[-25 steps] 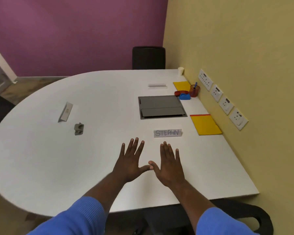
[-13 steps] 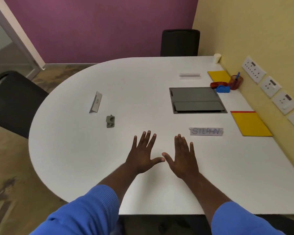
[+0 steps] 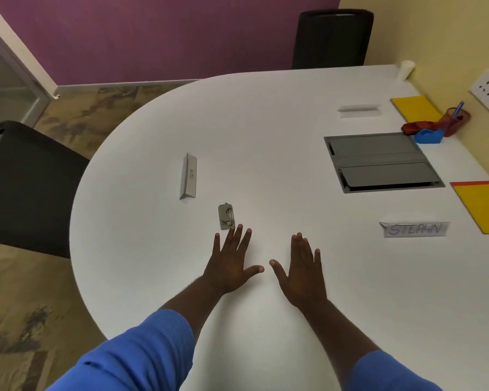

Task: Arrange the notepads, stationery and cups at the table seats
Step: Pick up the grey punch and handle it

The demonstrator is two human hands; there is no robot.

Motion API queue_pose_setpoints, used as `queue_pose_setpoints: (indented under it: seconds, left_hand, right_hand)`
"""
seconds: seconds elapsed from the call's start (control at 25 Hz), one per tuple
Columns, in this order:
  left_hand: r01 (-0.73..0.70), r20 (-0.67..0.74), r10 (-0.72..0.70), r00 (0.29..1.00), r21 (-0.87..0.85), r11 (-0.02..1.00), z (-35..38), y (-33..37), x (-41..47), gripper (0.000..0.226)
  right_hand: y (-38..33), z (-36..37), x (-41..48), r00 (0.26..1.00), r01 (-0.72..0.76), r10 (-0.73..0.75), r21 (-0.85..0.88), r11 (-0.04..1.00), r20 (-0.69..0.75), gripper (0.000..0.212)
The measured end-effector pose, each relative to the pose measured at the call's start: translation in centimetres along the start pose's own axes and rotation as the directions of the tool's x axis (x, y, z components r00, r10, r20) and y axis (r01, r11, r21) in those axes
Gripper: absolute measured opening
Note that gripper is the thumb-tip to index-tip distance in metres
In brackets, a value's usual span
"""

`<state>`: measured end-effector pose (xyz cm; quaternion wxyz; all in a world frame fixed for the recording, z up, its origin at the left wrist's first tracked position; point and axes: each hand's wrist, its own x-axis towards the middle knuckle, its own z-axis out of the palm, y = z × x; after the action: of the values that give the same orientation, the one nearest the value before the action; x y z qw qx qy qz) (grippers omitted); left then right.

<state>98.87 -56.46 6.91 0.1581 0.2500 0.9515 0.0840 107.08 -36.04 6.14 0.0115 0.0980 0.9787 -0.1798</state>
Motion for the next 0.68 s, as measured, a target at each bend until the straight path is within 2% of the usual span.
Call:
queue_pose_setpoints:
  seconds: [0.44, 0.68]
  left_hand:
    - [0.15, 0.078, -0.145, 0.986, -0.062, 0.987, 0.1, -10.4, 8.7, 0.099]
    - [0.146, 0.128, -0.129, 0.983, -0.132, 0.98, 2.0, -13.4, 13.1, 0.106]
  right_hand:
    - [-5.8, 7.5, 10.7, 0.975, 0.076, -0.084, 0.043, 0.996, 0.206, 0.092]
    - [-7.0, 10.6, 16.5, 0.943, 0.125, -0.146, 0.089, 0.988, 0.3, 0.095]
